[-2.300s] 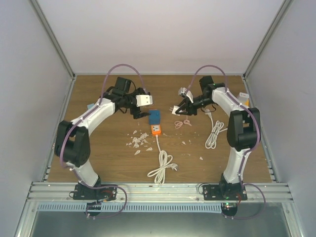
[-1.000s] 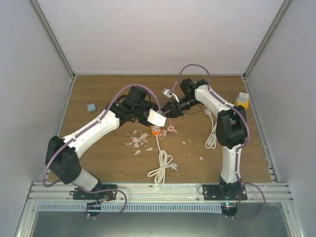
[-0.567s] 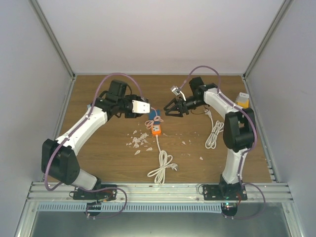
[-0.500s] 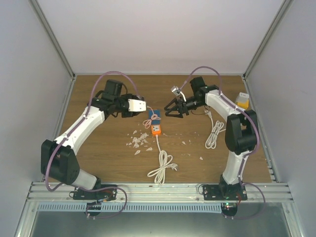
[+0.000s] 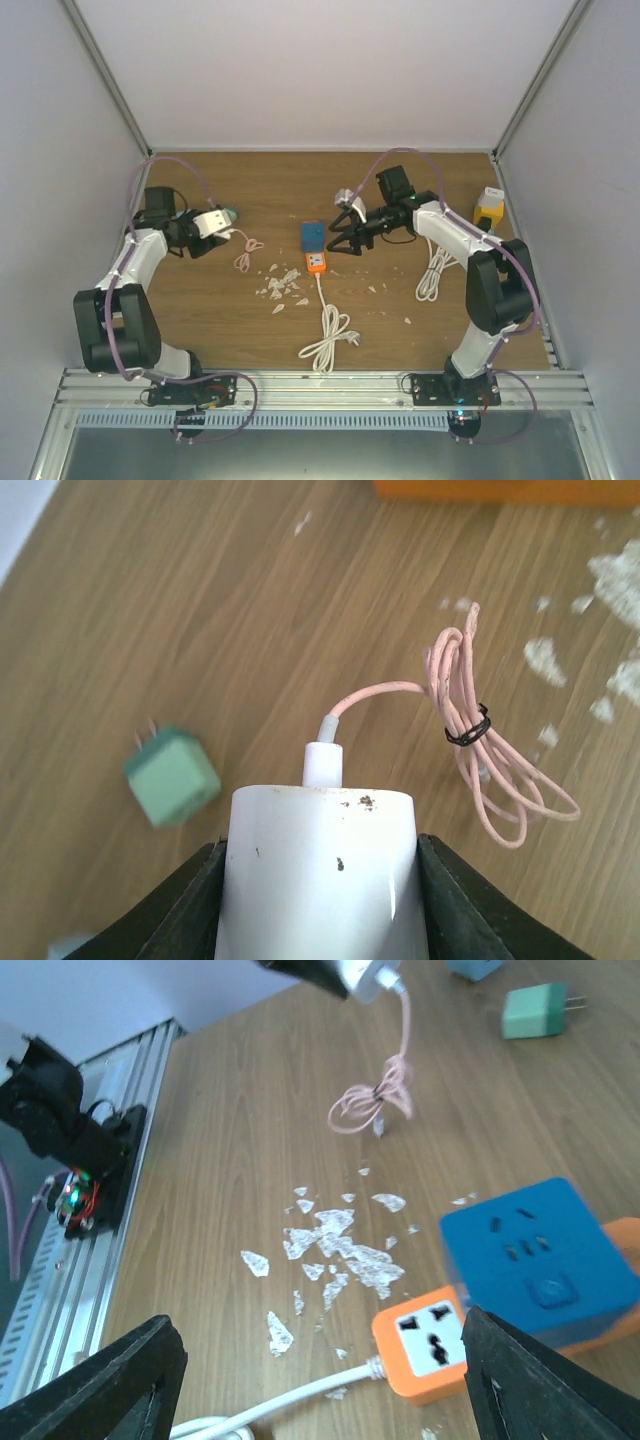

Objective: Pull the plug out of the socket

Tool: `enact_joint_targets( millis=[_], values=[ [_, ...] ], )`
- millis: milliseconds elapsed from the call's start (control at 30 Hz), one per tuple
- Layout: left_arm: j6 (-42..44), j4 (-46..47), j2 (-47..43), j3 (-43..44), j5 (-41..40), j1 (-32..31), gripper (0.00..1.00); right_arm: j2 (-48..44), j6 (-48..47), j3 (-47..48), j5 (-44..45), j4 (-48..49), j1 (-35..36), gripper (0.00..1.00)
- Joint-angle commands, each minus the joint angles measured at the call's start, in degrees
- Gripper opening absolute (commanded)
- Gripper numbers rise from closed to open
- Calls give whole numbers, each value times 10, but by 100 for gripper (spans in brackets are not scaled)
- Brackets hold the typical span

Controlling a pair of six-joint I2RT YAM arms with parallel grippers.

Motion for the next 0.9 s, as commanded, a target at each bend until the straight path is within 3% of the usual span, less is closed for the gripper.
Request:
enact_joint_targets(
  millis=[0, 267, 633, 733, 867],
  values=[
    [17, 21, 28, -22, 47, 77, 21, -21, -54, -24, 50, 0, 50, 76],
    [3, 48, 131, -16, 45, 184, 22, 4, -91, -37, 104, -6, 136, 71],
    [-26, 78, 190, -21, 25, 214, 26, 33, -92, -73, 201, 33, 225, 69],
    [-33, 85, 193, -24, 20, 214, 32, 45, -92, -82, 218, 42, 240, 69],
    [-35, 82, 195, -25, 12, 213, 47, 66, -87, -85, 237, 49, 245, 69]
  ],
)
